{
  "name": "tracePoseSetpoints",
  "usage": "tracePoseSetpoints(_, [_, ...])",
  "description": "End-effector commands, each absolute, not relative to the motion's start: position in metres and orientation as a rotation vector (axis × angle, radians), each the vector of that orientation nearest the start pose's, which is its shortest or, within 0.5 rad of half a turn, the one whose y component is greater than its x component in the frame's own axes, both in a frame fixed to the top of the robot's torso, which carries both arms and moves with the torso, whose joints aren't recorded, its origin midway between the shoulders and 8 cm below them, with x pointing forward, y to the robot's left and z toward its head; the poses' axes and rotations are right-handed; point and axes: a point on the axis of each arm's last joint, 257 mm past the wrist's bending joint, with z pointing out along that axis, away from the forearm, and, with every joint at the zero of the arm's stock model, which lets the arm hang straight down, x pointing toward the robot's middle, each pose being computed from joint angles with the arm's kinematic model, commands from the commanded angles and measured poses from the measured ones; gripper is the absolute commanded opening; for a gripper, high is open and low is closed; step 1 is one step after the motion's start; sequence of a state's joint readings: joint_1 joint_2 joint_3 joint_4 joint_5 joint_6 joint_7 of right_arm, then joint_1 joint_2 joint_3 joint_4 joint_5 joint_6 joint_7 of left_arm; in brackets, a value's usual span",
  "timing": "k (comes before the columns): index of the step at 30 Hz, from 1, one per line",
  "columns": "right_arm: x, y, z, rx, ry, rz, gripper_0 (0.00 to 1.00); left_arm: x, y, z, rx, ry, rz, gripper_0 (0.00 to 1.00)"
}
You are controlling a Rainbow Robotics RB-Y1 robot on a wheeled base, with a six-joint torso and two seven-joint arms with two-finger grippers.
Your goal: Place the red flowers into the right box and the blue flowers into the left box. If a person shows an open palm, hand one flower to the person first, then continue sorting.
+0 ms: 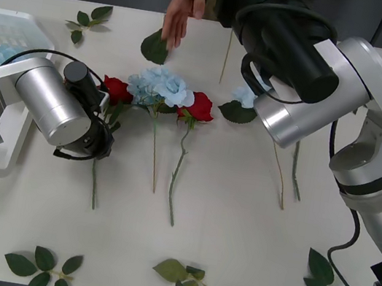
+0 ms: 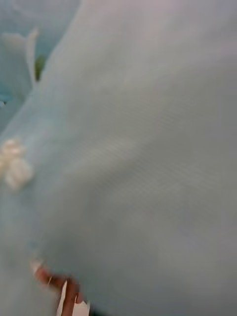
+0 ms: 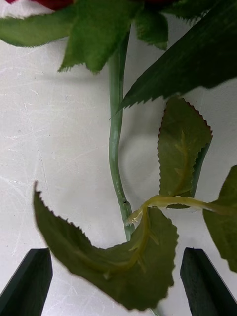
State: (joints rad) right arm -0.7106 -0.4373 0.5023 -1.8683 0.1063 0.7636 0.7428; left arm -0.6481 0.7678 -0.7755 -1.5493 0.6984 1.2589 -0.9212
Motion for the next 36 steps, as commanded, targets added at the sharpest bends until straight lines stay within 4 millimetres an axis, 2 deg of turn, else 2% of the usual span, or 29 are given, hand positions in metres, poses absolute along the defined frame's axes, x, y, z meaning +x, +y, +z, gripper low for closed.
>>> tracePoseSetpoints(1, [0.5877, -0.0132, 0.0747, -0.201, 1.442, 0.420, 0.00, 0.4921, 0.2288, -0.3271, 0.148, 2.712, 0.053, 0.75])
tracePoseSetpoints(36, [0.5874, -0.0112, 0.0750, -0.188, 1.450, 0.451, 0.00, 0.4937, 0.2275, -0.3268, 0.154, 2.704, 0.060, 0.75])
